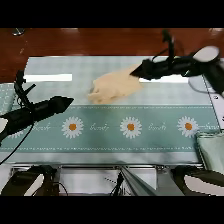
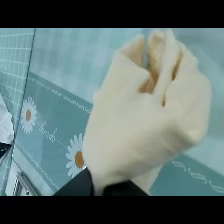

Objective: Fold the shirts.

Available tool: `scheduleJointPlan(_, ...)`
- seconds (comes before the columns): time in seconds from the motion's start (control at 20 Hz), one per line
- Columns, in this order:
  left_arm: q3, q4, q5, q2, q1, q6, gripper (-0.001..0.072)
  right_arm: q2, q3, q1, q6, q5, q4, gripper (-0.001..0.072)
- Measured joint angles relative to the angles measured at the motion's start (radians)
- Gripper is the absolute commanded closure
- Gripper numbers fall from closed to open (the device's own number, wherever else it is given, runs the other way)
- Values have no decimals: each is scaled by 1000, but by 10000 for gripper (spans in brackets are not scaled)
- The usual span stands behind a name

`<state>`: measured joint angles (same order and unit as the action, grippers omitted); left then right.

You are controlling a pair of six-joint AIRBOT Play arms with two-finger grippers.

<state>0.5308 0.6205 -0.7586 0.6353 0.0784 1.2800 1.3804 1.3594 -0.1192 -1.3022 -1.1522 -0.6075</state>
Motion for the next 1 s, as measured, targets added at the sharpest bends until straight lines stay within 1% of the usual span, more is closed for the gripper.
scheduleJointPlan(0.2,0,0,0,0,0,0,680,1,274,110,-93,-129,-98,690)
scheduleJointPlan(0.4,0,0,0,0,0,0,680,1,441,270,-166,-233,-129,690)
scheduleJointPlan(0.55,0,0,0,0,0,0,680,-2,498,420,-222,-317,-142,690)
scheduleJointPlan(0.8,0,0,13,0,0,0,680,-27,525,657,-314,-468,-184,691)
scheduleJointPlan(1.0,0,0,20,0,0,-1,680,-80,529,792,-347,-589,-285,691)
